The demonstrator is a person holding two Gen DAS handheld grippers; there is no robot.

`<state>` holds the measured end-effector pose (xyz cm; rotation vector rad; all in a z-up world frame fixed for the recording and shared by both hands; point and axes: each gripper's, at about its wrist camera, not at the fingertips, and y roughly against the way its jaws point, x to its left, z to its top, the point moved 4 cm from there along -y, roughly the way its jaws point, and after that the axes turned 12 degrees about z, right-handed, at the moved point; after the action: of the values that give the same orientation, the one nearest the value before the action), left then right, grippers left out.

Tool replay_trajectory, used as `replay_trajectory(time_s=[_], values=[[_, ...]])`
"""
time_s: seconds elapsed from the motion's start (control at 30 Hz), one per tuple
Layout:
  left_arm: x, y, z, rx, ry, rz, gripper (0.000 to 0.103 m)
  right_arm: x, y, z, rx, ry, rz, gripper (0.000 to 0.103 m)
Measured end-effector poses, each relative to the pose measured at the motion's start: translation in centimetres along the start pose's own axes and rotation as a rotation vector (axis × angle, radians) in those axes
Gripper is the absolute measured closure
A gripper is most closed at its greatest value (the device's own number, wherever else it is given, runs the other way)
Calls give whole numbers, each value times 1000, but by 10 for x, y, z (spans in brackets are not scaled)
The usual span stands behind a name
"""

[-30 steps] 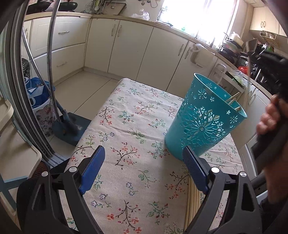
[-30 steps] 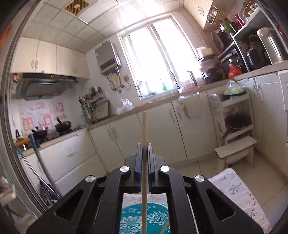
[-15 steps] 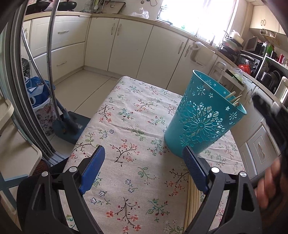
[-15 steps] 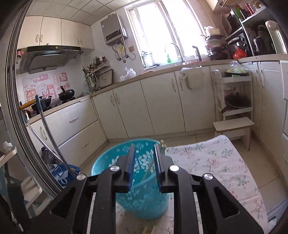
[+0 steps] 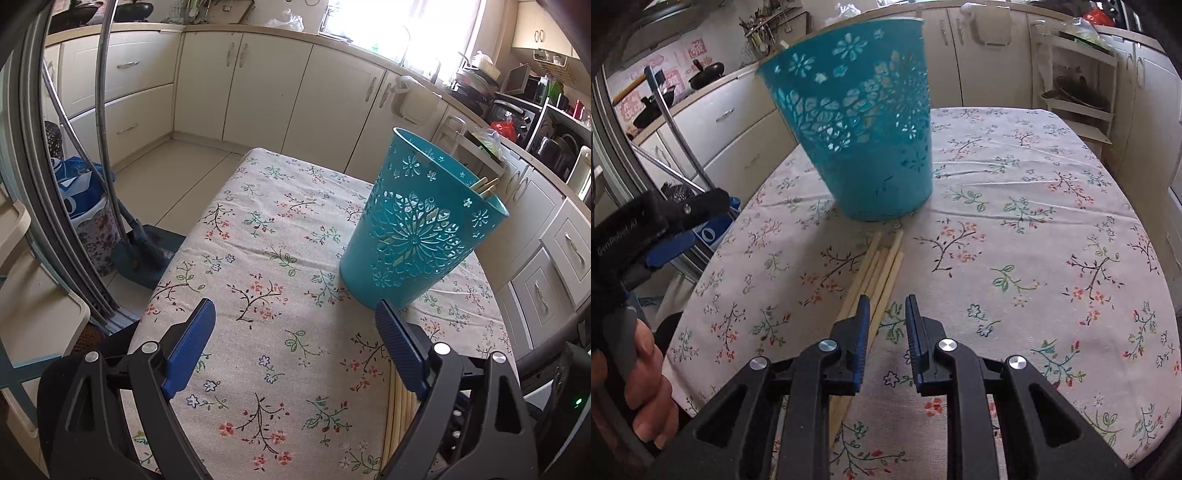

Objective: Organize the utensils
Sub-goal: 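Grasp another chopstick from the bundle with the left gripper, then drop the chopstick into the teal basket with the left gripper while the right gripper grasps a chopstick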

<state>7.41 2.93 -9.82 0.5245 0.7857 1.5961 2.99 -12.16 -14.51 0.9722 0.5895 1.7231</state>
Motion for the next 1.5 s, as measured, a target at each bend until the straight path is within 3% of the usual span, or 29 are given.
replay_trajectory(time_s=[0.4, 0.6, 0.83, 1.07, 1.17, 1.33, 1.4, 1.5], values=[[-9, -8, -9, 42, -52, -11, 19, 2, -4, 1, 53, 76, -43, 87], [-43, -21, -31, 129, -201, -39, 19, -10, 1, -2, 69, 97, -59, 91], [-85, -28, -49, 139, -367, -38, 19, -32, 16, -6, 41, 44, -49, 93], [-109, -39, -55, 169, -441, -55, 55, -38, 23, -9, 28, 23, -31, 93], [-114, -41, -56, 200, -444, -85, 83, -39, 23, -9, 29, 10, -19, 93], [-103, -47, -48, 283, -344, -177, 89, -40, 18, -3, 31, 11, -24, 93], [-95, -47, -43, 314, -296, -215, 99, -37, 15, -1, 42, 37, -39, 93], [-84, -41, -33, 356, -243, -284, 99, -35, 13, 0, 52, 54, -40, 93]])
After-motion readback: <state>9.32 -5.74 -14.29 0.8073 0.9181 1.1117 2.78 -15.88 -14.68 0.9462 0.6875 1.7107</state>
